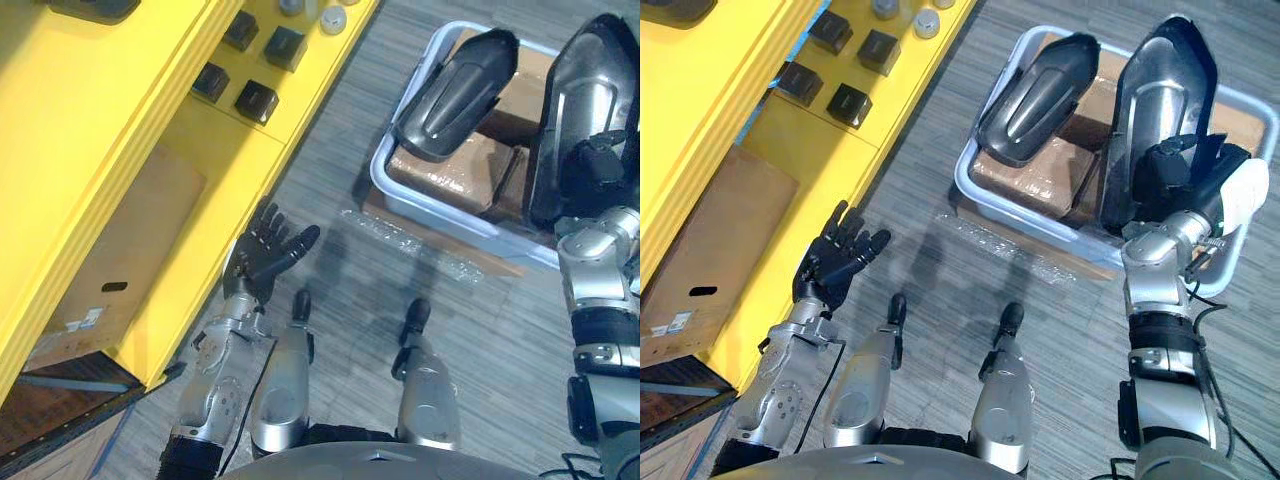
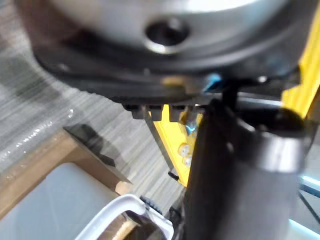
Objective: Walk over and take three plastic housings, then place them on the shelf
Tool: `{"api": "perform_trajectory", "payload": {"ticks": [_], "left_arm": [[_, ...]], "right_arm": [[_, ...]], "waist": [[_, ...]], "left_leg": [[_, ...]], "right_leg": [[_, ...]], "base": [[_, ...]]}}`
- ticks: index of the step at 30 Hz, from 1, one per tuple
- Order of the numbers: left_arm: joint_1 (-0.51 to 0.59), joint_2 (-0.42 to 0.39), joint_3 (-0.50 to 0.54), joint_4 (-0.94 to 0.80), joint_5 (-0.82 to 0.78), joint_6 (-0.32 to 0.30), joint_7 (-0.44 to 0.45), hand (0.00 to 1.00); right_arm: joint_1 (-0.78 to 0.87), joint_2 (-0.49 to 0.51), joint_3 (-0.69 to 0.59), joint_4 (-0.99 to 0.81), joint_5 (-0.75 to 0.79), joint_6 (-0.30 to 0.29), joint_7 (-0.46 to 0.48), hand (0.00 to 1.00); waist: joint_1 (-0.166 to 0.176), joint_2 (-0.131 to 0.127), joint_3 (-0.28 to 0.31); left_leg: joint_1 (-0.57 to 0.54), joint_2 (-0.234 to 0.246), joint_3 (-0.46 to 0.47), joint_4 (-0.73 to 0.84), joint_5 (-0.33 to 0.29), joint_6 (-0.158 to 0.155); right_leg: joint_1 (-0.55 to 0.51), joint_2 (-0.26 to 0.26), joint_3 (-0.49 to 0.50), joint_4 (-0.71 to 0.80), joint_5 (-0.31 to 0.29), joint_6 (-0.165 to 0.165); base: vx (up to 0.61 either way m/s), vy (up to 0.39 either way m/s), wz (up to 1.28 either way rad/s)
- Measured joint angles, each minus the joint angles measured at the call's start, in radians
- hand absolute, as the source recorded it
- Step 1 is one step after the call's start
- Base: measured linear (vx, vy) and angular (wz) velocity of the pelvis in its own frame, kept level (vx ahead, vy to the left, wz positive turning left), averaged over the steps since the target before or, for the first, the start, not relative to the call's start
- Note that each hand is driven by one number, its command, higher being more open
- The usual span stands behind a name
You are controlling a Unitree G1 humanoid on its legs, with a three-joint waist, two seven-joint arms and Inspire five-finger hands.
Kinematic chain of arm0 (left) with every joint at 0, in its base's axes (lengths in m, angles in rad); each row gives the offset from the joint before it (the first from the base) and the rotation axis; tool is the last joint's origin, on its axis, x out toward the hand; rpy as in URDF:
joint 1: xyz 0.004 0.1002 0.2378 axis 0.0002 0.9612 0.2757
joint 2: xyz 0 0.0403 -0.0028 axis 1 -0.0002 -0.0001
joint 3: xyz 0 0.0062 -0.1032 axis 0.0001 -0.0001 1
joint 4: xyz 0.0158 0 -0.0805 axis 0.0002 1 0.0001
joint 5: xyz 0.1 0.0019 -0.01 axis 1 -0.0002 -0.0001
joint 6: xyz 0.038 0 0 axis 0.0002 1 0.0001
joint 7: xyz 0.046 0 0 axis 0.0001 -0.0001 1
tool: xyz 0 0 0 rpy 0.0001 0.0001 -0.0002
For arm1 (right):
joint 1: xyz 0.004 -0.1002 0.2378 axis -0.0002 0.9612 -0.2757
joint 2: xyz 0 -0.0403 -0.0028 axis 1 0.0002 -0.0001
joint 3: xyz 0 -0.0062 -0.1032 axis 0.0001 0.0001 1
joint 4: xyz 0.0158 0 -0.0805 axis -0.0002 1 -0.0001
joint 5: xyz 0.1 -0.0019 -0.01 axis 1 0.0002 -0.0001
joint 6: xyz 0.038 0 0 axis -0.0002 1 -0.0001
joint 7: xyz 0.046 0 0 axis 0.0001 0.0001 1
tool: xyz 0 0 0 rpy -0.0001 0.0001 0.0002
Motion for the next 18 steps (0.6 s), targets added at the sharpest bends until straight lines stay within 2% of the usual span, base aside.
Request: {"api": "perform_trajectory", "payload": {"ticks": [2,4,10,11,13,15,16,18], "left_arm": [[0.004,0.003,0.004,-0.025,0.004,0.0,-0.009,1.0],[0.003,0.011,0.003,-0.048,0.005,0.0,-0.019,1.0],[-0.031,0.022,-0.014,-0.077,0.118,0.008,-0.059,1.0],[-0.042,0.024,-0.038,-0.076,0.123,0.028,-0.082,1.0],[-0.084,0.036,-0.078,-0.057,0.123,0.066,-0.099,1.0],[-0.146,0.045,-0.105,-0.011,0.129,0.115,-0.102,1.0],[-0.212,0.069,-0.143,0.052,0.163,0.131,-0.102,1.0],[-0.247,0.072,-0.158,0.082,0.163,0.142,-0.103,1.0]], "right_arm": [[0.048,0.054,-0.028,-0.053,-0.01,-0.004,-0.003,0.0],[0.074,0.086,-0.041,-0.064,-0.032,-0.004,-0.012,0.0],[0.148,0.139,-0.048,-0.086,-0.057,-0.004,-0.015,0.0],[0.161,0.139,-0.049,-0.092,-0.084,-0.004,-0.015,0.0],[0.169,0.139,-0.05,-0.141,-0.088,-0.011,-0.015,0.0],[0.169,0.14,-0.041,-0.141,-0.125,-0.039,-0.015,0.0],[0.168,0.147,-0.011,-0.141,-0.125,-0.06,-0.014,0.0],[0.167,0.165,-0.011,-0.141,-0.125,-0.07,-0.014,0.0]], "waist": [[-0.006,-0.027,-0.003],[-0.007,-0.043,-0.006],[-0.013,-0.067,-0.043],[-0.013,-0.069,-0.078],[-0.016,-0.077,-0.113],[-0.028,-0.081,-0.132],[-0.035,-0.084,-0.136],[-0.043,-0.09,-0.14]], "left_leg": [[0.042,0.001,0.013,-0.02,-0.002,0.0],[0.063,0.002,0.024,-0.031,-0.003,0.0],[0.103,0.019,0.063,-0.028,-0.021,-0.005],[0.101,0.028,0.073,-0.014,-0.032,-0.009],[0.103,0.04,0.087,0.005,-0.048,-0.012],[0.107,0.041,0.093,0.005,-0.049,-0.012],[0.12,0.05,0.11,0.015,-0.063,-0.015],[0.119,0.051,0.117,0.022,-0.07,-0.014]], "right_leg": [[0.033,0.0,0.007,-0.013,0.0,0.0],[0.044,0.0,0.012,-0.015,-0.001,0.0],[0.067,0.013,0.04,-0.033,0.0,0.006],[0.073,0.022,0.046,-0.05,0.006,0.013],[0.073,0.033,0.06,-0.051,0.006,0.013],[0.074,0.035,0.071,-0.051,0.007,0.014],[0.08,0.045,0.095,-0.053,0.008,0.014],[0.08,0.047,0.104,-0.065,0.011,0.012]], "base": [[0.06,0.016,-0.12],[0.05,0.023,-0.12],[0.02,0.014,-0.2],[0.05,0.013,-0.22],[0.05,0.019,-0.23],[0.01,0.024,-0.21],[-0.01,0.029,-0.28],[0.0,0.024,-0.23]]}}
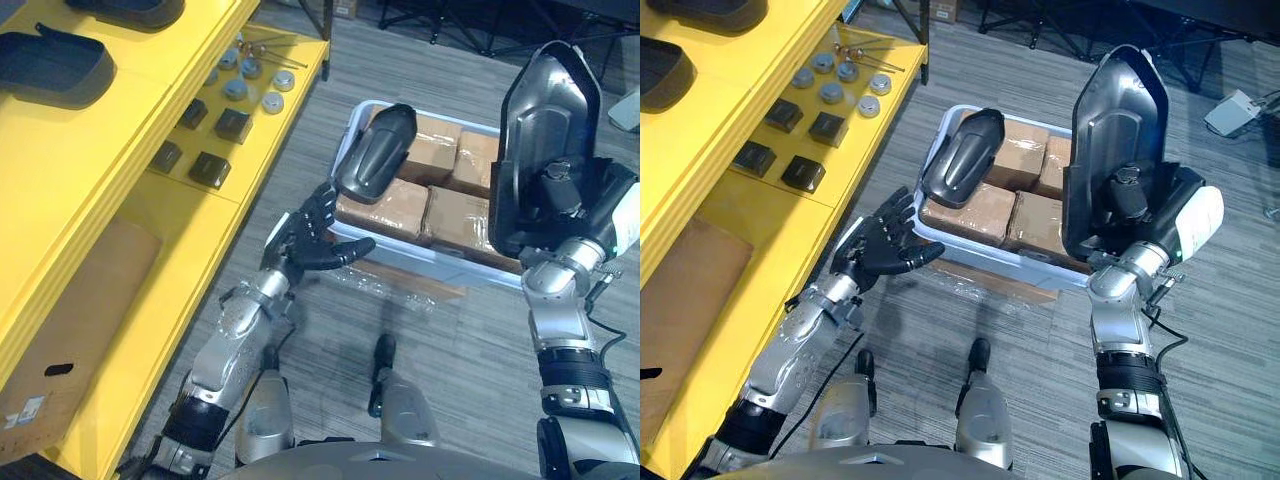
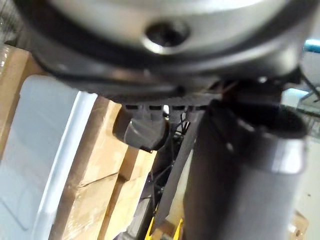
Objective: Walk over and take three plastic housings, then place them on the shelf
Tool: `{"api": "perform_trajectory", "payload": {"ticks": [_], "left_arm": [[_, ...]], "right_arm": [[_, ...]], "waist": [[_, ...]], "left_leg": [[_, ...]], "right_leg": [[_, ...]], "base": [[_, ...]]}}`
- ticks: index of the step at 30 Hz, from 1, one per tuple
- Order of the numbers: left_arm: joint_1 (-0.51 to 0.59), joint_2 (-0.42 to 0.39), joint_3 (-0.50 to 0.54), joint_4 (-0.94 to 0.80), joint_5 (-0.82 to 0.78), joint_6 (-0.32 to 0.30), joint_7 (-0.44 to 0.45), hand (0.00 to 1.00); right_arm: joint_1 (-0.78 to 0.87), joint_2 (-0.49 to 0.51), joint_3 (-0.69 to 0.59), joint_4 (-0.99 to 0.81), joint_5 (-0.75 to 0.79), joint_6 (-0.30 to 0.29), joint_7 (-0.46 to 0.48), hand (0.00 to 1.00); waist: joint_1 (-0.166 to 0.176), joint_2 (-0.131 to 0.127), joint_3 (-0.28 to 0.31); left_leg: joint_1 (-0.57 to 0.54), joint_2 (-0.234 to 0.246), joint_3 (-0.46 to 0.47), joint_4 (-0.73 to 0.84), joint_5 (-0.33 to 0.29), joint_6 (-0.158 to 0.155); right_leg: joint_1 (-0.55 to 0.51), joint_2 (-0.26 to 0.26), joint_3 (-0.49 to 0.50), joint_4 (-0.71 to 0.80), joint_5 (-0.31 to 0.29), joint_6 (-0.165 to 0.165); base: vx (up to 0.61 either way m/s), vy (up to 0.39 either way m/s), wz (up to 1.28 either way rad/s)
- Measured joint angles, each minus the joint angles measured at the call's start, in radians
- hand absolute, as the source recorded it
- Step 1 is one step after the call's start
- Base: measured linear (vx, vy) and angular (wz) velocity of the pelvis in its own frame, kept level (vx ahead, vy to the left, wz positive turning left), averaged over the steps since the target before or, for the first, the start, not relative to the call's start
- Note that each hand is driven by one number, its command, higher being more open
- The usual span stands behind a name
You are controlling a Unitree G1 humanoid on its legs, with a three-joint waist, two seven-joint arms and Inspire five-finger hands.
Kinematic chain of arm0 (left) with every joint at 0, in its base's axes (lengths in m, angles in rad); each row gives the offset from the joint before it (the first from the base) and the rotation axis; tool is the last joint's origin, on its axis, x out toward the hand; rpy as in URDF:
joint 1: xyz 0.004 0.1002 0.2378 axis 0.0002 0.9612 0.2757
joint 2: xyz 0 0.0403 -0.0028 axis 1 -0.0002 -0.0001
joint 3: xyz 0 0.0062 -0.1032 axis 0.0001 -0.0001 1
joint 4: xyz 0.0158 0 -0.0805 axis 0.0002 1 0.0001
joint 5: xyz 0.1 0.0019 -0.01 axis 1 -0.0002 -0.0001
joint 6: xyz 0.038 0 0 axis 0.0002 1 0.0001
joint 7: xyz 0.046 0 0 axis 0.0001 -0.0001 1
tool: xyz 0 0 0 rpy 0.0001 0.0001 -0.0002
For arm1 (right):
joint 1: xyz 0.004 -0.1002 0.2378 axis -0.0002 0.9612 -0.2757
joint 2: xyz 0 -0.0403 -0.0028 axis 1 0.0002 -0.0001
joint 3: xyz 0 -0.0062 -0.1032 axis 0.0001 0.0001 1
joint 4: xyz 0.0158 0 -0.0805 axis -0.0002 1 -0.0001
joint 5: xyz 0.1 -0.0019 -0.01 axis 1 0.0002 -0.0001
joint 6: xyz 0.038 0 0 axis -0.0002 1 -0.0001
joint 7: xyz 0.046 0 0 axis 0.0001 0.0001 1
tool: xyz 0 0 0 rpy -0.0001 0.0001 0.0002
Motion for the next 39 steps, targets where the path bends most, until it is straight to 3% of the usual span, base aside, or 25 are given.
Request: {"api": "perform_trajectory", "payload": {"ticks": [4,6,8,14,21,28,36,37,39], "left_arm": [[-0.164,-0.01,-0.067,0.12,0.034,0.035,0.042,1.0],[-0.306,-0.046,-0.097,0.223,-0.053,0.077,0.122,1.0],[-0.331,-0.075,-0.108,0.233,-0.105,0.083,0.142,1.0],[-0.333,-0.113,-0.146,0.233,-0.211,0.083,0.157,1.0],[-0.334,-0.113,-0.192,0.256,-0.217,0.079,0.169,1.0],[-0.343,-0.134,-0.24,0.278,-0.247,0.078,0.172,1.0],[-0.364,-0.136,-0.259,0.295,-0.249,0.027,0.297,1.0],[-0.362,-0.135,-0.26,0.295,-0.249,0.017,0.305,0.0],[-0.36,-0.135,-0.264,0.295,-0.255,0.007,0.321,0.0]], "right_arm": [[-0.024,0.014,0.033,0.0,0.0,-0.003,0.005,0.0],[-0.056,0.015,0.091,-0.001,-0.048,-0.07,0.048,0.0],[-0.057,0.016,0.131,-0.004,-0.087,-0.112,0.071,0.0],[-0.07,0.075,0.15,-0.008,-0.118,-0.173,0.087,0.0],[-0.061,0.086,0.229,-0.008,-0.121,-0.2,0.087,0.0],[-0.055,0.132,0.28,0.004,-0.149,-0.213,0.088,0.0],[-0.05,0.204,0.358,0.031,-0.146,-0.227,0.087,0.0],[-0.05,0.207,0.359,0.031,-0.146,-0.23,0.088,0.0],[-0.05,0.208,0.359,0.032,-0.145,-0.232,0.089,0.0]], "waist": [[-0.022,-0.006,-0.003],[-0.043,-0.006,-0.003],[-0.062,-0.007,-0.003],[-0.074,-0.007,-0.003],[-0.074,-0.007,-0.003],[-0.076,-0.007,-0.003],[-0.073,-0.011,-0.009],[-0.073,-0.012,-0.009],[-0.067,-0.013,-0.011]], "left_leg": [[-0.004,0.001,0.022,0.011,-0.006,0.001],[-0.022,0.0,0.041,0.015,-0.01,0.005],[-0.017,0.001,0.044,0.012,-0.01,0.005],[0.004,0.0,0.059,-0.005,-0.01,0.006],[0.039,-0.001,0.062,-0.022,-0.01,0.006],[0.055,-0.003,0.065,-0.055,0.006,0.003],[0.069,-0.004,0.065,-0.073,0.016,0.003],[0.069,-0.004,0.064,-0.073,0.017,0.004],[0.069,-0.004,0.061,-0.074,0.018,0.003]], "right_leg": [[-0.014,0.001,0.024,-0.006,0.012,-0.001],[-0.035,0.0,0.044,-0.017,0.025,-0.001],[-0.034,0.002,0.046,-0.021,0.028,-0.002],[-0.031,0.002,0.061,-0.02,0.028,-0.003],[-0.001,0.002,0.062,-0.021,0.013,-0.02],[-0.001,0.002,0.059,-0.023,0.019,-0.013],[0.007,0.002,0.055,-0.031,0.019,-0.013],[0.01,0.002,0.053,-0.033,0.019,-0.013],[0.012,0.002,0.05,-0.033,0.019,-0.013]], "base": [[0.01,0.022,-0.17],[-0.02,0.035,-0.24],[0.04,0.018,-0.06],[0.04,0.011,-0.06],[-0.02,0.001,0.0],[0.0,0.0,0.0],[0.01,0.003,0.01],[-0.01,0.0,0.05],[-0.01,0.002,0.04]]}}
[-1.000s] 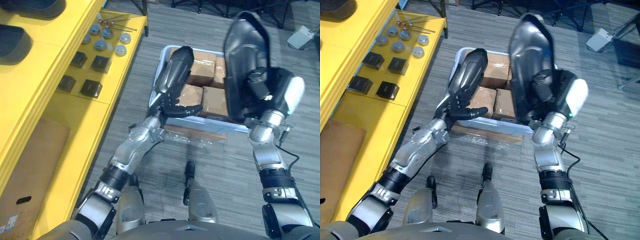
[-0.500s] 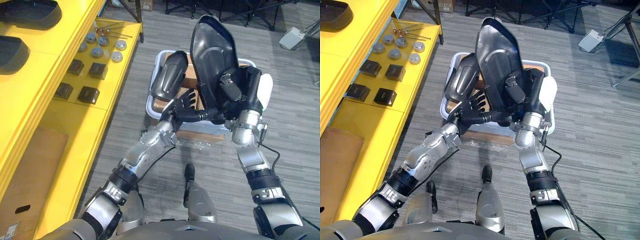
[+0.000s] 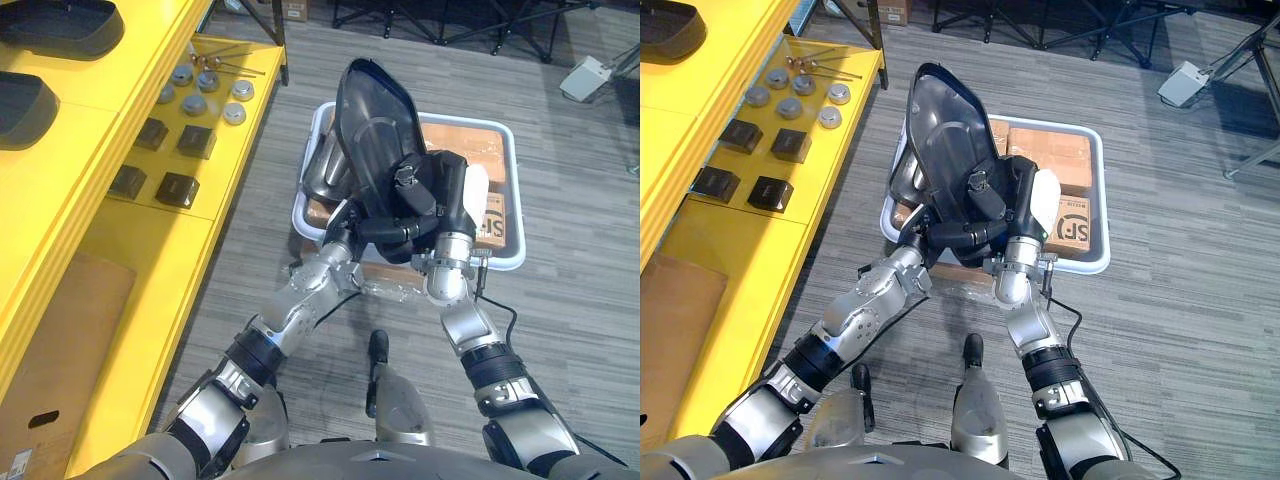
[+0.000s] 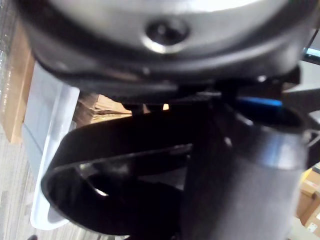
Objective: Walk over and take three plastic housings, then place them on the shelf
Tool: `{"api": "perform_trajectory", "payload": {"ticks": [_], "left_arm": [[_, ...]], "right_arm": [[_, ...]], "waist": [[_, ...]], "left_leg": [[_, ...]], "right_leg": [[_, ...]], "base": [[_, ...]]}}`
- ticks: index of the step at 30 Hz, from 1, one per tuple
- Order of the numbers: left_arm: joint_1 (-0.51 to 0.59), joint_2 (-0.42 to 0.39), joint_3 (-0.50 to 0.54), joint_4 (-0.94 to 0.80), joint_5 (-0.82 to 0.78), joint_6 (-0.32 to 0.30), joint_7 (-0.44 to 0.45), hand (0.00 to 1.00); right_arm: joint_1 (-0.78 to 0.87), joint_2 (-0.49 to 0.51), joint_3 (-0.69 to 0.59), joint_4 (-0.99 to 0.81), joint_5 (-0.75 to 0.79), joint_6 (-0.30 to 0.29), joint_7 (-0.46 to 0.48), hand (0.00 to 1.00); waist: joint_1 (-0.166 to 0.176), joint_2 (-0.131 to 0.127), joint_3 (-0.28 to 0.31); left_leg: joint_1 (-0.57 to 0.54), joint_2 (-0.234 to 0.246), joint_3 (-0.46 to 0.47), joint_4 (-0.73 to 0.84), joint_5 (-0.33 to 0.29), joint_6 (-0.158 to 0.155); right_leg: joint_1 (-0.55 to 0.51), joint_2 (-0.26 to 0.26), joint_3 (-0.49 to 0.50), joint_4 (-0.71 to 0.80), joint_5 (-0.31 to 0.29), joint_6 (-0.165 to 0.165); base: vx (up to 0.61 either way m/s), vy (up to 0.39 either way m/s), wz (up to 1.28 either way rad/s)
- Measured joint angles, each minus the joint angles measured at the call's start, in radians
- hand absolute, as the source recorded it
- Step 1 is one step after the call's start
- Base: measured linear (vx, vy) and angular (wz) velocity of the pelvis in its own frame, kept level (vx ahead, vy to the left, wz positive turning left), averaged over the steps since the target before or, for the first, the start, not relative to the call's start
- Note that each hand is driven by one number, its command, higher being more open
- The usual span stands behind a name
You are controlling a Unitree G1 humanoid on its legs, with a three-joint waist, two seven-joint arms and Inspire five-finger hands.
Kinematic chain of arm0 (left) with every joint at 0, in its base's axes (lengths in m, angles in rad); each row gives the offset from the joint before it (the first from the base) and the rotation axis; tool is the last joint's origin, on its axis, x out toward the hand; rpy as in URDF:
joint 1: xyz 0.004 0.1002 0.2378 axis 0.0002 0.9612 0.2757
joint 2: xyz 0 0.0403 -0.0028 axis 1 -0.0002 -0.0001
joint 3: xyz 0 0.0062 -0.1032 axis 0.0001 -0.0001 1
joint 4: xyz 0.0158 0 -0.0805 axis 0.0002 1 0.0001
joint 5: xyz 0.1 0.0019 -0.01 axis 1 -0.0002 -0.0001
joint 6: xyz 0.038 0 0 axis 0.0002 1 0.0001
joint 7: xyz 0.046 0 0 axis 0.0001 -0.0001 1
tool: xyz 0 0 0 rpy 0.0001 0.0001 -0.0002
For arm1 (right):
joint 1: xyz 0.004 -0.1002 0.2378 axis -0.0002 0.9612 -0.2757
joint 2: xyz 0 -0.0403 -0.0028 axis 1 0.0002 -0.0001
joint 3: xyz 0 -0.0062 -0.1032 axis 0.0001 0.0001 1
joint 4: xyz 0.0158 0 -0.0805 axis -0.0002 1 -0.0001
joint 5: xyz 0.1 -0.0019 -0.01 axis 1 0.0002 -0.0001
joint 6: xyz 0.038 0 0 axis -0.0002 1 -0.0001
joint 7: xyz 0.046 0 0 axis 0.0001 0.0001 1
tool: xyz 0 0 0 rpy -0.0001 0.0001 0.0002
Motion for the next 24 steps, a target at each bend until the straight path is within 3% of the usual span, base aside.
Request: {"api": "perform_trajectory", "payload": {"ticks": [8,12,23,24], "left_arm": [[0.073,-0.025,-0.038,-0.013,-0.014,-0.062,0.049,0.0],[0.092,-0.025,-0.038,-0.012,-0.027,-0.063,0.083,0.0],[0.145,-0.025,-0.038,-0.01,-0.037,-0.07,0.057,0.0],[0.147,-0.025,-0.038,-0.009,-0.037,-0.074,0.054,1.0]], "right_arm": [[0.02,0.007,0.014,0.03,0.032,-0.007,0.013,0.0],[0.026,0.012,0.032,0.041,0.027,-0.007,-0.001,0.0],[0.061,0.032,0.049,0.052,0.025,-0.006,-0.029,0.0],[0.061,0.032,0.05,0.052,0.025,-0.006,-0.029,0.0]], "waist": [[0.015,-0.014,-0.046],[0.024,-0.015,-0.046],[0.038,-0.017,-0.045],[0.039,-0.017,-0.045]], "left_leg": [[0.024,-0.001,-0.002,-0.029,0.008,-0.002],[0.035,0.0,-0.003,-0.035,0.011,-0.004],[0.038,0.0,-0.003,-0.035,0.011,-0.004],[0.038,0.0,-0.003,-0.035,0.011,-0.004]], "right_leg": [[0.023,0.002,-0.008,-0.018,0.001,0.001],[0.03,0.002,-0.009,-0.018,0.0,0.001],[0.032,0.002,-0.008,-0.018,-0.001,0.002],[0.032,0.002,-0.008,-0.018,-0.001,0.003]], "base": [[0.0,0.0,0.0],[0.0,0.0,0.0],[0.0,0.0,0.0],[0.0,0.0,0.0]]}}
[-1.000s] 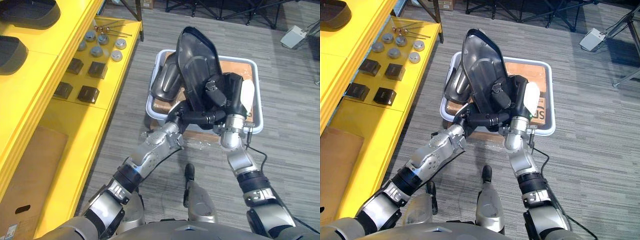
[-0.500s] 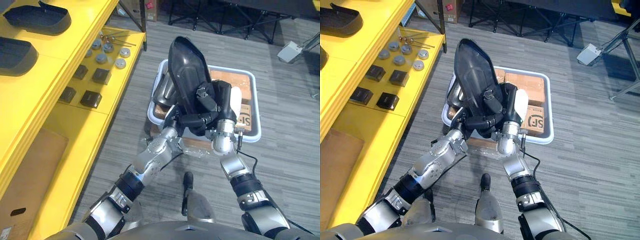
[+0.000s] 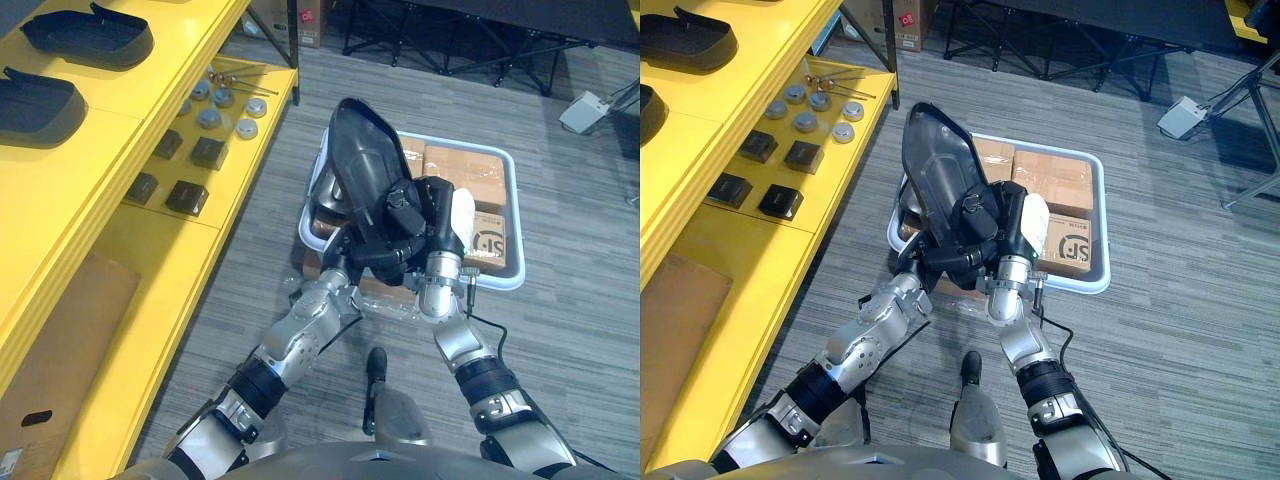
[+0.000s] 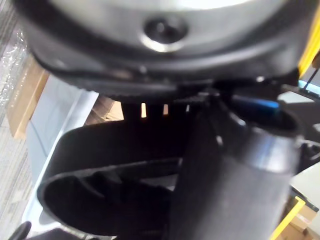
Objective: Walk over and take three plastic housings, then place them on the shelf
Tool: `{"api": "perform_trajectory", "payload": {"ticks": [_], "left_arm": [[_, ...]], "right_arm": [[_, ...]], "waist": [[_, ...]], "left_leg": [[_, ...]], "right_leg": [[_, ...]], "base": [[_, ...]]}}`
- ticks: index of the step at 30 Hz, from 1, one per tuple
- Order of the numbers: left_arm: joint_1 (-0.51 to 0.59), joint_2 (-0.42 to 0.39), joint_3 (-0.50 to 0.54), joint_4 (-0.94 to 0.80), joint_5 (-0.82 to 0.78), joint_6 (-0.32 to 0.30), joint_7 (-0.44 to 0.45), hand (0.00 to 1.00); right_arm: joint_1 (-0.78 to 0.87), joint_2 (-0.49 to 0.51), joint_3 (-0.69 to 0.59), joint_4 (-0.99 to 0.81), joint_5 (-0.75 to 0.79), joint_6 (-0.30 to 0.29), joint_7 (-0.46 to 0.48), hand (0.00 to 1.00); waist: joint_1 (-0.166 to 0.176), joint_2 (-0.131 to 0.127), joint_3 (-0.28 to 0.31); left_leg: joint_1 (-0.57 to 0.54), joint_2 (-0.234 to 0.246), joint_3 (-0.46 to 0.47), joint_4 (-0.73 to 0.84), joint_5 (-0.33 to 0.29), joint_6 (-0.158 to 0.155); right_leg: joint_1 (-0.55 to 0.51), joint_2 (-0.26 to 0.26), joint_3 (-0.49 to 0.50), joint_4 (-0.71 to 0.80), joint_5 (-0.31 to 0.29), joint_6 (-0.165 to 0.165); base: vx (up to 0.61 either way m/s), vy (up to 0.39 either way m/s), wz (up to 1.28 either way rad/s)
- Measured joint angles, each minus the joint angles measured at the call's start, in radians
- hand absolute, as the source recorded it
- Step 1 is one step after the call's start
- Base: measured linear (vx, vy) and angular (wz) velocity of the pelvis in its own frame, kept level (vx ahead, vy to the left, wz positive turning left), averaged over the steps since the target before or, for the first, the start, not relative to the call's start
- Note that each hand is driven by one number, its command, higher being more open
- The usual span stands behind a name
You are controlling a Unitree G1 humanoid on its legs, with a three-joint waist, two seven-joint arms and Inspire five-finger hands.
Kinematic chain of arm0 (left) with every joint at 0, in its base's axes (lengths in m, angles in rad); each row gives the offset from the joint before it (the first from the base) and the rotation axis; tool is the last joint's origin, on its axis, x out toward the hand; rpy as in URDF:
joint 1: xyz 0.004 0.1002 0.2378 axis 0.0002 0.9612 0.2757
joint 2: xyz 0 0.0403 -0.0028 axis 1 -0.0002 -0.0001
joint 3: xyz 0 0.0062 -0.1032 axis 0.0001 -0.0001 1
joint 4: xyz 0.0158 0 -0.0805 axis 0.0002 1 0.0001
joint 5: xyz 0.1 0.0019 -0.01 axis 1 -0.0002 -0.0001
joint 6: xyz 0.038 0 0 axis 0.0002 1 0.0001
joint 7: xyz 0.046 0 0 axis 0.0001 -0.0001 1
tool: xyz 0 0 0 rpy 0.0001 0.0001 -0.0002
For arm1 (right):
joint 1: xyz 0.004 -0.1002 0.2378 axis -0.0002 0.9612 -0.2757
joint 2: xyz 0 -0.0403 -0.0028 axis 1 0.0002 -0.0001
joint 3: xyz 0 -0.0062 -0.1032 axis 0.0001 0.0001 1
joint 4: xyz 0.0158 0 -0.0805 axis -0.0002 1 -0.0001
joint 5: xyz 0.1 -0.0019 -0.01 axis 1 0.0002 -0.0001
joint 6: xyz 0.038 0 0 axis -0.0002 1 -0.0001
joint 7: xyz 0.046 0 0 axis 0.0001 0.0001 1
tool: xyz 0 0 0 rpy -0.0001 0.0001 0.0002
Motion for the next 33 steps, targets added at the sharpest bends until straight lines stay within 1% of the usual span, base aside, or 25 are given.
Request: {"api": "perform_trajectory", "payload": {"ticks": [1,4,7,9,10,11,12,13,16,19,23,25,27,28,29,33], "left_arm": [[0.0,0.0,0.0,0.008,-0.003,-0.007,-0.012,1.0],[0.0,0.001,0.003,0.037,-0.079,-0.028,-0.053,1.0],[0.003,0.0,0.01,0.049,-0.2,-0.037,-0.11,1.0],[0.003,-0.008,0.03,0.049,-0.288,-0.106,-0.147,1.0],[0.003,-0.008,0.037,0.049,-0.31,-0.122,-0.158,1.0],[0.001,-0.009,0.051,0.049,-0.338,-0.155,-0.181,1.0],[0.001,-0.01,0.053,0.049,-0.352,-0.169,-0.194,1.0],[0.0,-0.01,0.064,0.049,-0.383,-0.197,-0.218,1.0],[-0.004,-0.012,0.073,0.047,-0.436,-0.251,-0.269,1.0],[-0.011,-0.012,0.072,0.046,-0.456,-0.273,-0.272,1.0],[-0.023,-0.012,0.069,0.042,-0.451,-0.272,-0.26,1.0],[-0.037,-0.012,0.069,0.042,-0.371,-0.263,-0.235,1.0],[-0.057,-0.012,0.071,0.042,-0.259,-0.234,-0.219,1.0],[-0.065,-0.012,0.071,0.04,-0.23,-0.221,-0.214,1.0],[-0.074,-0.011,0.073,0.028,-0.176,-0.196,-0.209,1.0],[-0.094,-0.008,0.077,-0.009,0.0,-0.133,-0.205,1.0]], "right_arm": [[0.0,0.0,0.001,0.0,0.0,0.0,-0.001,0.0],[0.001,0.002,0.002,0.0,-0.022,-0.001,-0.004,0.0],[0.005,0.009,0.002,-0.003,-0.024,-0.007,-0.006,0.0],[0.024,0.012,0.0,-0.004,0.008,-0.011,-0.016,0.0],[0.029,0.014,0.0,-0.005,0.013,-0.015,-0.017,0.0],[0.041,0.02,0.001,-0.005,0.014,-0.023,-0.017,0.0],[0.045,0.025,0.001,-0.005,0.014,-0.024,-0.017,0.0],[0.052,0.033,0.004,-0.005,0.014,-0.026,-0.016,0.0],[0.073,0.039,0.012,-0.005,0.015,-0.037,-0.011,0.0],[0.079,0.039,0.018,-0.009,0.015,-0.045,-0.012,0.0],[0.079,0.036,0.019,-0.018,0.016,-0.045,-0.013,0.0],[0.079,0.033,0.019,-0.022,0.016,-0.045,-0.015,0.0],[0.079,0.026,0.019,-0.024,0.026,-0.045,-0.017,0.0],[0.08,0.024,0.018,-0.024,0.035,-0.045,-0.017,0.0],[0.08,0.024,0.018,-0.024,0.056,-0.044,-0.017,0.0],[0.081,0.021,0.018,-0.025,0.085,-0.044,-0.016,0.0]], "waist": [[0.002,0.0,0.0],[0.008,-0.002,0.001],[0.007,-0.007,0.001],[0.006,-0.011,-0.001],[0.004,-0.013,-0.002],[0.0,-0.018,-0.004],[-0.002,-0.02,-0.005],[-0.008,-0.023,-0.005],[-0.015,-0.024,-0.004],[-0.018,-0.024,-0.005],[-0.02,-0.024,-0.005],[-0.021,-0.025,-0.005],[-0.021,-0.025,-0.004],[-0.021,-0.025,-0.004],[-0.021,-0.025,-0.004],[-0.026,-0.025,-0.004]], "left_leg": [[0.001,0.0,0.0,0.0,0.0,0.0],[0.008,0.0,0.005,-0.004,0.0,0.0],[0.016,0.0,0.008,-0.017,0.0,-0.001],[0.016,0.0,0.009,-0.017,0.0,-0.001],[0.016,0.0,0.011,-0.017,0.0,-0.001],[0.016,0.0,0.013,-0.019,0.0,-0.001],[0.015,0.0,0.014,-0.019,0.0,-0.001],[0.016,0.0,0.014,-0.02,0.0,-0.001],[0.016,0.0,0.015,-0.02,0.0,-0.001],[0.016,0.0,0.016,-0.019,0.0,-0.001],[0.015,0.0,0.018,-0.019,0.0,-0.001],[0.015,0.0,0.018,-0.019,0.0,-0.001],[0.015,0.0,0.018,-0.02,0.0,-0.001],[0.014,0.0,0.018,-0.02,0.0,-0.001],[0.013,0.0,0.018,-0.02,0.0,-0.001],[0.013,-0.001,0.019,-0.021,0.0,-0.001]], "right_leg": [[0.001,0.0,0.0,0.0,0.0,0.0],[0.003,0.0,0.004,0.0,-0.001,0.001],[0.004,0.0,0.005,0.0,-0.004,0.004],[0.004,0.0,0.005,0.0,-0.005,0.004],[0.003,0.0,0.006,0.0,-0.005,0.004],[0.001,0.0,0.007,0.0,-0.005,0.003],[0.0,0.0,0.007,0.0,-0.005,0.003],[0.0,0.0,0.007,0.0,-0.005,0.003],[0.0,0.0,0.007,0.0,-0.006,0.002],[0.0,0.0,0.009,0.0,-0.006,0.001],[-0.003,0.0,0.012,0.0,-0.006,0.001],[-0.003,0.0,0.013,0.0,-0.006,0.001],[-0.004,0.0,0.012,0.0,-0.006,0.0],[-0.004,0.0,0.012,0.0,-0.006,0.0],[-0.006,0.0,0.012,-0.001,-0.006,0.0],[-0.006,0.0,0.014,-0.002,-0.006,0.0]], "base": [[0.0,0.0,0.0],[-0.01,0.007,-0.04],[0.0,0.0,0.0],[0.0,0.0,0.0],[0.02,0.011,-0.04],[0.02,0.007,-0.03],[0.0,0.0,0.0],[0.0,0.0,0.0],[0.0,0.0,0.0],[0.0,0.0,0.0],[0.0,0.0,0.0],[0.0,0.0,0.0],[0.0,0.0,0.0],[0.0,0.0,0.0],[0.0,0.0,0.0],[0.0,0.0,0.0]]}}
